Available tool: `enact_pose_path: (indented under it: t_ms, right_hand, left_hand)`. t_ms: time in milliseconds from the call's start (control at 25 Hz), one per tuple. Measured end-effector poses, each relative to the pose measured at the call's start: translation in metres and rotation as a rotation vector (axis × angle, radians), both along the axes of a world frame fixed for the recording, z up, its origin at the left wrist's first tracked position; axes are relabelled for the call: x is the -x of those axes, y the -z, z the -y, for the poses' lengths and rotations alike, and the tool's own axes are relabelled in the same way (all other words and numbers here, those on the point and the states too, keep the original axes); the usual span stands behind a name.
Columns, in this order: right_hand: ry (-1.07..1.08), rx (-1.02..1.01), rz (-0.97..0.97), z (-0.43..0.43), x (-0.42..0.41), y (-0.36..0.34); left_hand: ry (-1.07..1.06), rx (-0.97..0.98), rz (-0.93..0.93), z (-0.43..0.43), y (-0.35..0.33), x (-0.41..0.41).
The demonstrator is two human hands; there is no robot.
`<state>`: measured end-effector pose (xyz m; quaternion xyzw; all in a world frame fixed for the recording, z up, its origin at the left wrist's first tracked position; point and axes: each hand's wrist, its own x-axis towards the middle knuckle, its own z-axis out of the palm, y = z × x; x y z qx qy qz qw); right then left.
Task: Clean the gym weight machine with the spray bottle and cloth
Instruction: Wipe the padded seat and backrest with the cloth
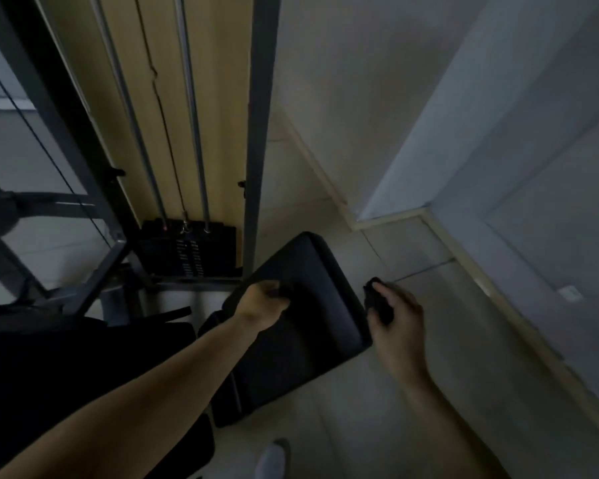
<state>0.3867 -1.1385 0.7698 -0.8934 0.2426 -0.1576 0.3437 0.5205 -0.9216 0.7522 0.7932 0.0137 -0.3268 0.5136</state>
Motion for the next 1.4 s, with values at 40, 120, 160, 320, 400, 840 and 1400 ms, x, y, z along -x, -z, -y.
enact_pose_path:
  t_ms: [40,120,160,320,400,840,1400]
  right_hand:
    - [-0.126,0.074,-0.080,0.000,0.001,0.018]
    - [-0.270,0.056,-0.185,0.001,0.010,0.046]
    - [-0.303,0.049,-0.170,0.002,0.013,0.050]
    - [-0.379,-0.011,-0.057,0.015,-0.025,0.050]
    - [-0.442,0.025,-0.059,0.015,-0.072,0.046]
    - [-0.958,0.636,-0.267,0.030,-0.169,0.016]
    - [-1.071,0.926,-0.160,-0.011,-0.168,0.044]
  left_hand:
    - [-0.021,-0.005,0.005,0.013,0.008,-0.006]
    - [-0.042,-0.014,0.004,0.034,0.029,-0.023]
    - [-0.028,-0.041,0.000,0.040,0.037,-0.032]
    - [0.061,-0.076,-0.069,0.055,0.064,-0.051]
    - [0.076,-0.034,-0.054,0.056,0.072,-0.046]
    - [0.145,0.044,-0.050,0.035,0.080,-0.045]
    - [0.224,0.030,0.029,0.021,0.098,-0.042]
